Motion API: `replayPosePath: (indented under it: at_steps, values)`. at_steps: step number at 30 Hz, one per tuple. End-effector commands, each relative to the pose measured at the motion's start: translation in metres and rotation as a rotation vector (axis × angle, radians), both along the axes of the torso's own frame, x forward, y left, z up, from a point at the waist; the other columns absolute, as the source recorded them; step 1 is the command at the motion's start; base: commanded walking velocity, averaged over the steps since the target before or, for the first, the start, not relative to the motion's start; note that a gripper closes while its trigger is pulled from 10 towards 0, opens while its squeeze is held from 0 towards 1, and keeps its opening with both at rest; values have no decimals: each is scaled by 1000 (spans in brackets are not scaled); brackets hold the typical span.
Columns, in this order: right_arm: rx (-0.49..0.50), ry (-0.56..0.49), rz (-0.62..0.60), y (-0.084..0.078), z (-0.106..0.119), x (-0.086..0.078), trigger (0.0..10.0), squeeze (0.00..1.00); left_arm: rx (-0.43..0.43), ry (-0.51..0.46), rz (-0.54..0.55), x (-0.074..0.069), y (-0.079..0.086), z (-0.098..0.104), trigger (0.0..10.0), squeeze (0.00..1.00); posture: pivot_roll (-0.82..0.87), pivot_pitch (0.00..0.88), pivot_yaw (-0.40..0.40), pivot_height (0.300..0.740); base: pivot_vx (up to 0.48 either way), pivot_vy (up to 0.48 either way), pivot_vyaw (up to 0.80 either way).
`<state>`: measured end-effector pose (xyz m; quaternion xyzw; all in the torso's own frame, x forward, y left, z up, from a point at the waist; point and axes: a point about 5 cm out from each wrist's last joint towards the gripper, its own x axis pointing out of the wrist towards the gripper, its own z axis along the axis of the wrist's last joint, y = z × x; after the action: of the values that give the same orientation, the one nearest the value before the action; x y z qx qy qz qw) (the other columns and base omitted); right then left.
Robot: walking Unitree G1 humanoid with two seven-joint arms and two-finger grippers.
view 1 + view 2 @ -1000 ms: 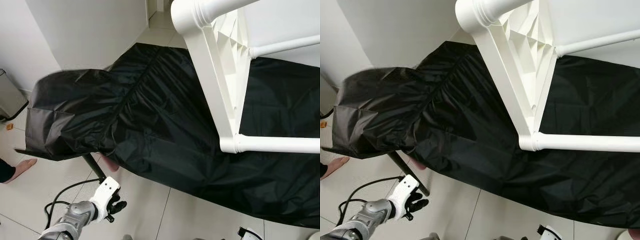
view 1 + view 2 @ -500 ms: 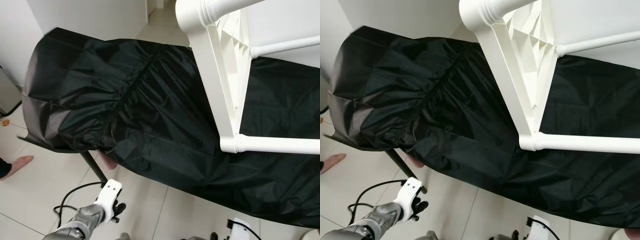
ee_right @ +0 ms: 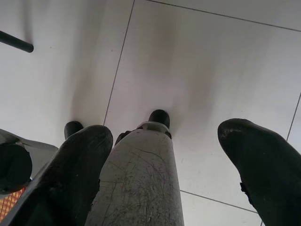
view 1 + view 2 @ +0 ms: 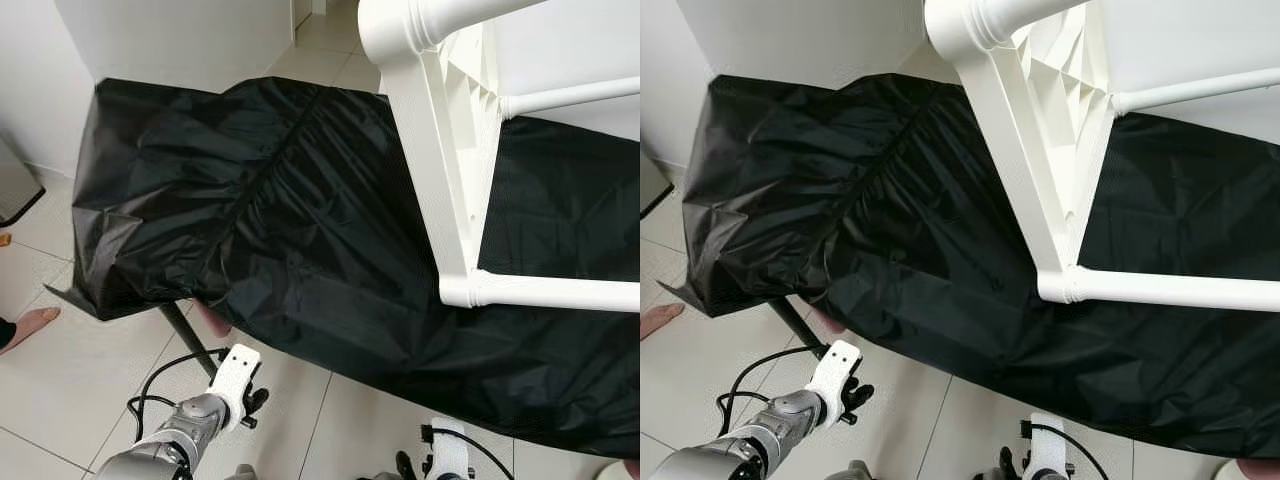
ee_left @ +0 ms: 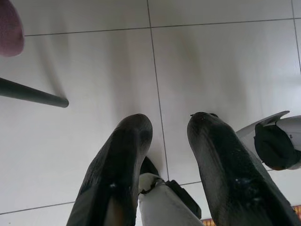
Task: Building children table
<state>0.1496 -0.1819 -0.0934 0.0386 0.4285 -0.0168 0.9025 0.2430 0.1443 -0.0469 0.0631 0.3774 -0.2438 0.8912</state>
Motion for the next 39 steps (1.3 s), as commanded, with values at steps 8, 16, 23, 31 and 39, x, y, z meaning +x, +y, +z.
replayPosePath:
  at_steps: [8, 16, 23, 31, 39]
  values:
    - [-3, 18, -15, -1, -2, -5, 10000, 0, 37, 63, 9, -17, 7, -12, 10000, 0, 9, 14, 6, 740, 0, 0, 0]
    - [-14, 30, -26, 0, -4, -8, 10000, 0, 58, 81, -24, -24, 6, -16, 10000, 0, 3, 26, 11, 740, 0, 0, 0]
    - [-11, 35, -29, 1, -5, -9, 10000, 0, 75, 67, -50, -24, 4, -17, 10000, 0, -3, 28, 13, 740, 0, 0, 0]
    - [-21, 40, -31, 1, -5, -9, 10000, 0, 99, 57, -26, -22, 7, -16, 10000, 0, 3, 28, 18, 740, 0, 0, 0]
    - [-27, 55, -47, -1, -6, -12, 10000, 1000, 86, 74, 34, -21, 13, -16, 10000, 1000, 16, 28, 20, 740, 0, 0, 0]
